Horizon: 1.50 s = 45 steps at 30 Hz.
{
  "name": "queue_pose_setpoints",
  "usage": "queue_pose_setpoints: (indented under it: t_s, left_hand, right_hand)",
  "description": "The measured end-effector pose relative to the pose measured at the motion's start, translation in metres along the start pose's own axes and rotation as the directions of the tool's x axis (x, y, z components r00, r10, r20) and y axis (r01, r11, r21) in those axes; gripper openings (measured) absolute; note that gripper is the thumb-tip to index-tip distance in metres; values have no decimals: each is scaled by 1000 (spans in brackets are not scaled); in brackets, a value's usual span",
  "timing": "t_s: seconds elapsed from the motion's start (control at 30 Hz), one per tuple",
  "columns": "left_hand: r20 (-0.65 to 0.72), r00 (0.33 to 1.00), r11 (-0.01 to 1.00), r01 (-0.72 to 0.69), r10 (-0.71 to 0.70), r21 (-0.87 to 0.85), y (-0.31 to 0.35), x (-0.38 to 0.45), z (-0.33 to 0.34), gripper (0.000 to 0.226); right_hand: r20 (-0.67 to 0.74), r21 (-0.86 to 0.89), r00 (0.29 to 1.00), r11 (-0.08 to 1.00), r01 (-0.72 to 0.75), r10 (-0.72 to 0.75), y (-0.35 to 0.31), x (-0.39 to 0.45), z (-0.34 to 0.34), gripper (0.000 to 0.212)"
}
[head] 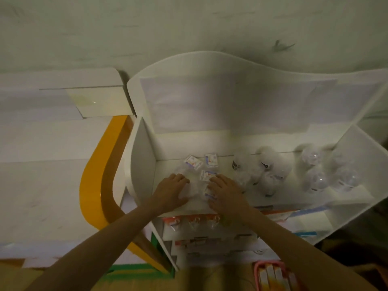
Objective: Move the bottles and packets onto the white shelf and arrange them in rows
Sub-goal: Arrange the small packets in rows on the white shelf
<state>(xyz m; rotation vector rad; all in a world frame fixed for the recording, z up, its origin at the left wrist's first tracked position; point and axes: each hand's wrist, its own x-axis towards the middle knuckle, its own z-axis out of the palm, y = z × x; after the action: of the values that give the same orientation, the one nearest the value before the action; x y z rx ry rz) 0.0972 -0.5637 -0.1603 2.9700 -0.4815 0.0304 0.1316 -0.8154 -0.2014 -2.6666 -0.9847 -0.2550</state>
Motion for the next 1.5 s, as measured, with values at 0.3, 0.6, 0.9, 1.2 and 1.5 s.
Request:
queue_pose_setpoints:
  t_s: [0.3, 0.6, 0.9, 1.2, 1.5]
  left_hand:
    - [111, 992, 998, 62, -64, 25, -5, 11, -23, 53]
    - [120, 991, 990, 35, -51, 136, -1, 8, -25, 56]
    - [178, 978, 978, 72, -108, 196, 3, 15, -26, 59]
    - [157, 970, 974, 203, -185, -104, 5, 1, -9, 61]
    - [137, 945, 909, 324, -298, -261, 6, -3, -10, 53]
  right_hand:
    - [-21, -16, 980, 980, 200, -200, 9, 6, 8, 45]
    - [5, 9, 989, 989, 148, -148, 10, -1, 18, 47]
    - [-124, 53, 987, 993, 106, -98, 5, 7, 17, 35]
    - [-155, 218, 987, 973, 74, -40, 3, 2, 32, 54]
    - [-133, 235, 991, 970, 66, -35, 4, 0, 33, 57]
